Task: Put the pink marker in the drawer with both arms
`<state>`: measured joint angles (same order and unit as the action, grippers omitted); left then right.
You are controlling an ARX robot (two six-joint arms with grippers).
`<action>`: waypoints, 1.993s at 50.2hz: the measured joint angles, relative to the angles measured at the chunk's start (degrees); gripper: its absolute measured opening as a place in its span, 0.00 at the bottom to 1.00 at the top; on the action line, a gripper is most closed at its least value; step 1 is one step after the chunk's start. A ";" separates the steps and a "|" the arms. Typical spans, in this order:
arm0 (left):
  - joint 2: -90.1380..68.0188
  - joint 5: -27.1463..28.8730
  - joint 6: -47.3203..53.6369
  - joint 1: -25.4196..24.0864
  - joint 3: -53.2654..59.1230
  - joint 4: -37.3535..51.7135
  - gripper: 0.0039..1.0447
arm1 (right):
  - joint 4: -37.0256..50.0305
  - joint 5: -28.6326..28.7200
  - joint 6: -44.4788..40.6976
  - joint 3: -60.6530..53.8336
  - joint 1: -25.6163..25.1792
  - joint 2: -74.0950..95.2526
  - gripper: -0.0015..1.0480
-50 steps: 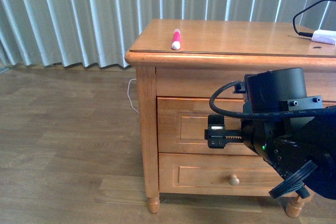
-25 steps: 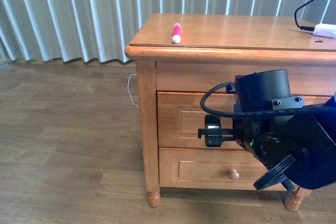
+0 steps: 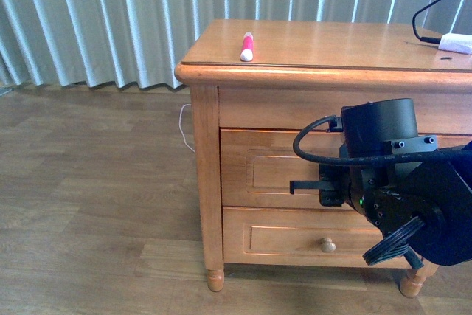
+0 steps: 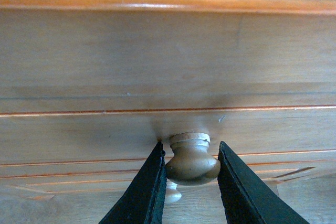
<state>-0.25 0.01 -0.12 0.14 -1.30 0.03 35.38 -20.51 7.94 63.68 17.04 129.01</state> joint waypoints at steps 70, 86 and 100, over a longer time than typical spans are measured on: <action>0.00 0.00 0.00 0.00 0.00 0.00 0.94 | -44.00 16.61 2.03 -44.06 -7.39 -88.74 0.91; 0.00 0.00 0.00 0.00 0.00 0.00 0.94 | -58.86 23.28 -0.57 -39.04 -13.55 -102.57 0.91; -14.71 34.51 -2.05 18.45 -1.86 6.19 0.94 | -58.88 23.19 -0.57 -39.04 -13.55 -102.66 0.91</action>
<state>-14.96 34.52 -2.17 18.59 -3.16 6.22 -23.51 2.68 7.38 24.64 3.49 26.35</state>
